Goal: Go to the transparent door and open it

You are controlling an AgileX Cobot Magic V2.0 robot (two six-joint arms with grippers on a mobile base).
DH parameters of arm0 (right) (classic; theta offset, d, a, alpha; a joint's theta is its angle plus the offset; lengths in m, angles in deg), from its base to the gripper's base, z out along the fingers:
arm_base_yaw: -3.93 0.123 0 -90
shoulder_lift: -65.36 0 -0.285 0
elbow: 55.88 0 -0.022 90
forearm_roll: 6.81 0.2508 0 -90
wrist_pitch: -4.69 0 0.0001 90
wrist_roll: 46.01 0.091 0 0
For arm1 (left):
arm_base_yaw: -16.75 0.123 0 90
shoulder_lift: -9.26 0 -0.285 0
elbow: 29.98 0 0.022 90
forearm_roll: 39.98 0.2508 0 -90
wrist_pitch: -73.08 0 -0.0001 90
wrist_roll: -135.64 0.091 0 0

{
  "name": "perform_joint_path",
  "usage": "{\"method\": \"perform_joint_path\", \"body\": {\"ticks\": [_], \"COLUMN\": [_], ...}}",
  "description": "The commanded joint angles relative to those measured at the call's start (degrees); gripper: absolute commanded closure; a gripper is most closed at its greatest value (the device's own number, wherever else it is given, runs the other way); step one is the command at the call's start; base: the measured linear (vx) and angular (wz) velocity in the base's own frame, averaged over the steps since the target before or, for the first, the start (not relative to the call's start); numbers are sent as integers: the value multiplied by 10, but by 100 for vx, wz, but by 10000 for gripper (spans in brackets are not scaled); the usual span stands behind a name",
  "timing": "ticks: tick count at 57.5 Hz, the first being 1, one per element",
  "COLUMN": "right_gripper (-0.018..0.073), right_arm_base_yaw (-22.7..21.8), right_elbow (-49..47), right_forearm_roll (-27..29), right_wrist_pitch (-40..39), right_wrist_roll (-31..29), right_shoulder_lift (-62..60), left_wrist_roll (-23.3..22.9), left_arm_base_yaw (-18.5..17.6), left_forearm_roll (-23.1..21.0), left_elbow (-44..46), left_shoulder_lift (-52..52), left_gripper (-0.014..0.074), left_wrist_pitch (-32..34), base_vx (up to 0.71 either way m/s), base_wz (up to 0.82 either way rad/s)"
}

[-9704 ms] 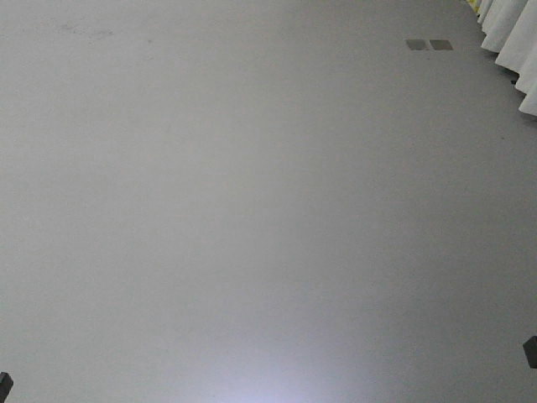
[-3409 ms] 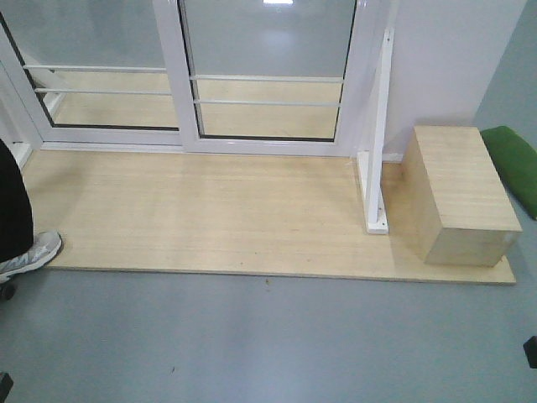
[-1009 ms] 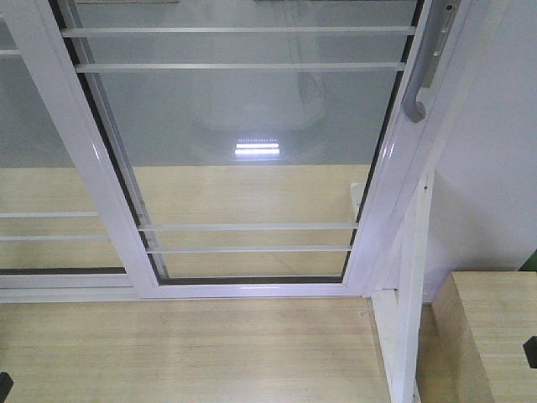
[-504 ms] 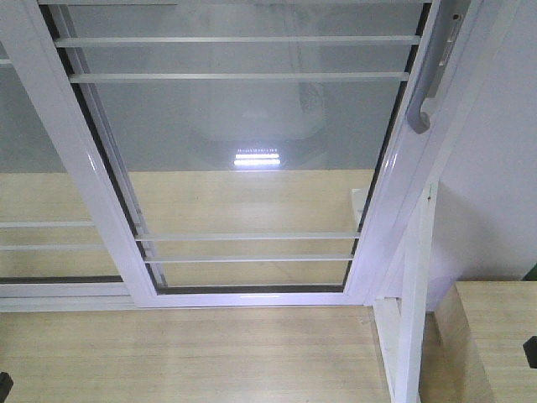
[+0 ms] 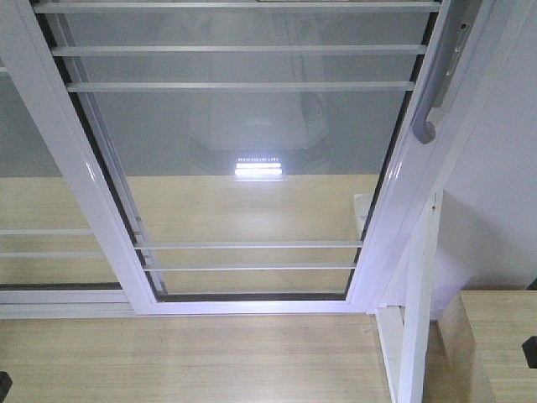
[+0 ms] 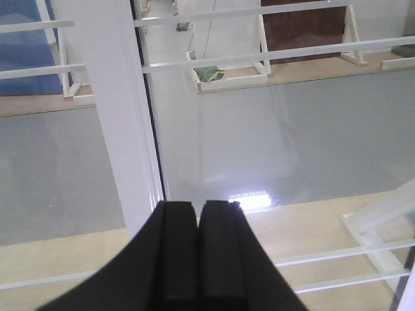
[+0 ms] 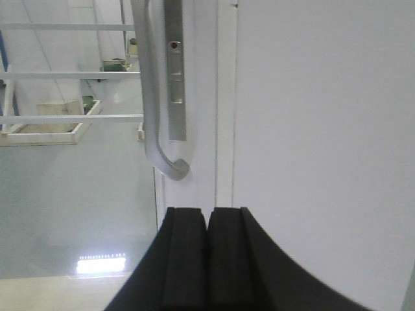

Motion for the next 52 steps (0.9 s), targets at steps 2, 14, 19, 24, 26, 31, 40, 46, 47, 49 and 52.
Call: {"method": "perform_joint_path", "body": {"ticks": [2, 14, 19, 24, 26, 31, 40, 46, 47, 49, 52], "right_gripper": [564, 564, 564, 564, 564, 564, 564, 564, 564, 564, 564], "right_arm_base_yaw": [-3, -3, -3, -3, -3, -3, -3, -3, -3, -3, -3], "right_elbow": [6, 6, 6, 6, 6, 6, 6, 6, 6, 6, 6], "right_forearm_roll": [-4, -4, -4, -4, -4, -4, -4, -4, -4, -10, -25], "right_wrist_pitch": [-38, -38, -38, -38, -38, -38, -38, -38, -38, -38, -38], "right_wrist_roll": [0, 0, 0, 0, 0, 0, 0, 0, 0, -2, -9], "right_shoulder_lift": [9, 9, 9, 9, 9, 9, 9, 9, 9, 9, 9], "left_wrist_roll": [-5, -5, -5, -5, -5, -5, -5, -5, -5, -5, -5], "left_arm_base_yaw": [0, 0, 0, 0, 0, 0, 0, 0, 0, 0, 0], "left_forearm_roll": [-3, -3, -3, -3, -3, -3, -3, -3, -3, -3, -3], "left_elbow": [-16, -16, -16, -16, -16, -16, -16, -16, -16, -16, -16], "left_shoulder_lift": [6, 6, 6, 6, 6, 6, 6, 6, 6, 6, 6], "left_gripper": [602, 602, 602, 602, 602, 602, 602, 602, 602, 602, 602], "left_wrist_pitch": [45, 45, 45, 45, 45, 45, 45, 45, 45, 45, 45], "base_vx": [-1, 0, 0, 0, 0, 0, 0, 0, 0, 0, 0], "base_wz": [0, 0, 0, 0, 0, 0, 0, 0, 0, 0, 0]}}
